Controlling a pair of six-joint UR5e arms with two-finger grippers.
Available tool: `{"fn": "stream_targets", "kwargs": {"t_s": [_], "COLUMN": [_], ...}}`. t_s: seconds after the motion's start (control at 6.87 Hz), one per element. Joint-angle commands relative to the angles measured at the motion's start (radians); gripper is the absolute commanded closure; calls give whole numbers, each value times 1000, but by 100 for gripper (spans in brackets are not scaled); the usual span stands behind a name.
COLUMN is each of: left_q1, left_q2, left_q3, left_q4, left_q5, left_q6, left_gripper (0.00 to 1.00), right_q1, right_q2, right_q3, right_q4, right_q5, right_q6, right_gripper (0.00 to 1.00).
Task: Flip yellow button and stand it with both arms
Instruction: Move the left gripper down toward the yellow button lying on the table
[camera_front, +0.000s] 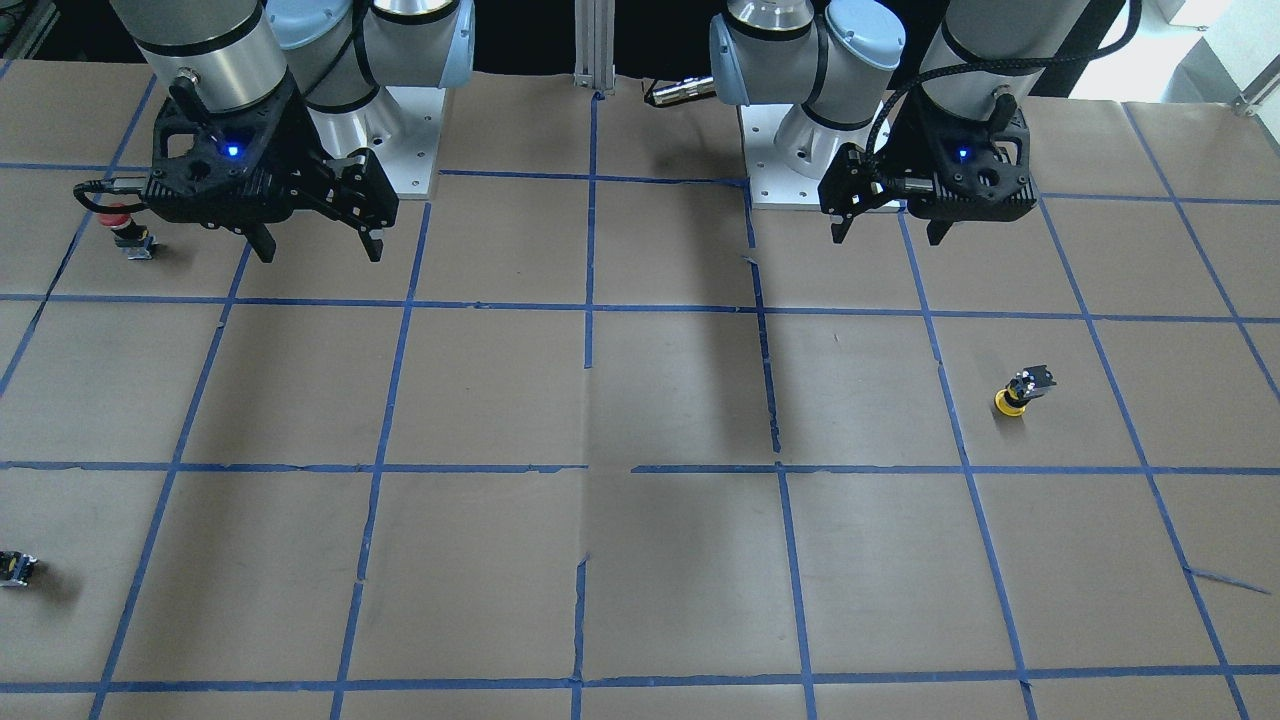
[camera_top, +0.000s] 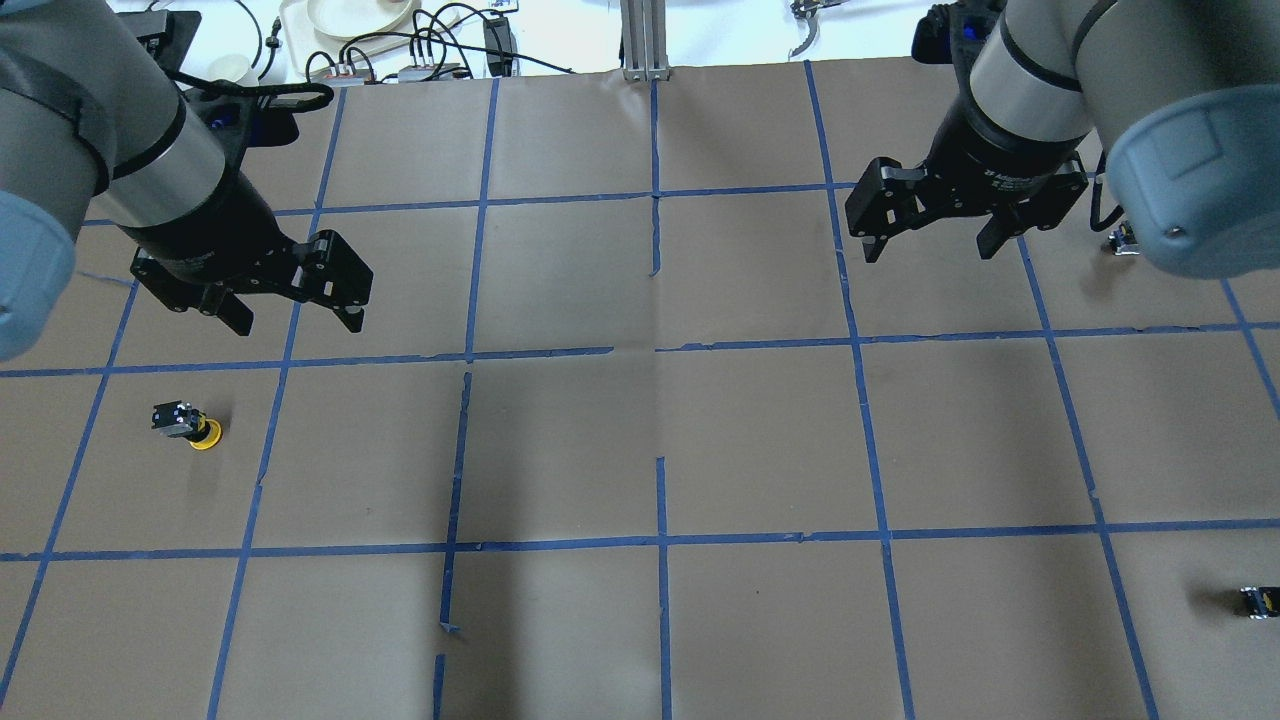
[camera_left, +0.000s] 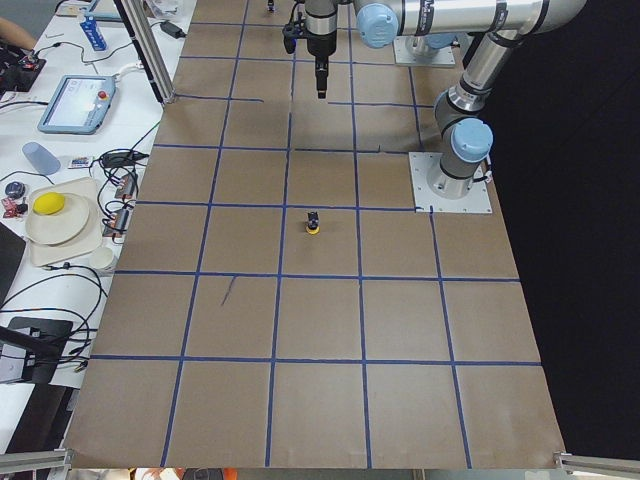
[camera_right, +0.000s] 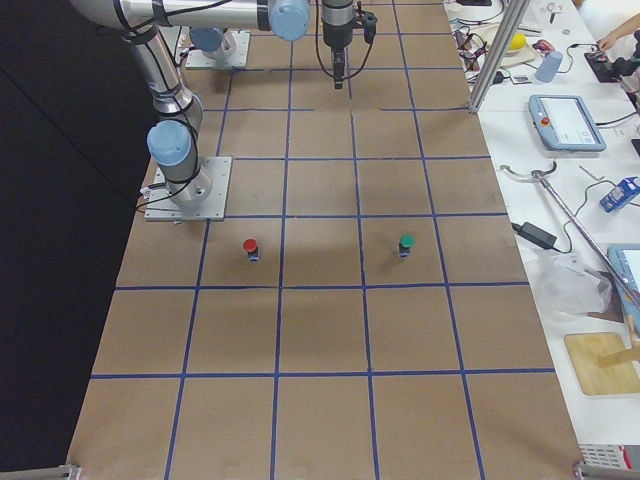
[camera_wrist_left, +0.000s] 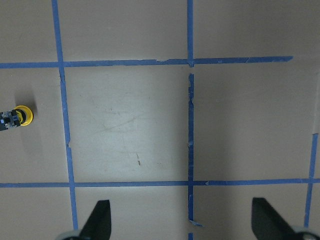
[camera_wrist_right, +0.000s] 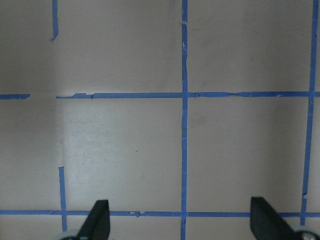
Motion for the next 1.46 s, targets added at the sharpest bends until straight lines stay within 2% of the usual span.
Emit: {"fn": "stream_targets", "kwargs": {"t_s": [0.0,0.87,1.31], "left_q1": [0,12,163], "left_q2": [0,5,6], "left_q3": [-3,-28,-40], "left_q4": [2,3,2], "left_q5": [1,11,69], "left_q6": [0,10,69], "left_gripper": [0,0,0], "right_q1": [0,0,0], "right_q2": [1,-4,-1], "right_q3": [0,0,0], "right_q4": [-1,0,-1], "right_q5": [-3,-1,-1], "right_q6": [0,0,0], "right_gripper": [0,0,0]}}
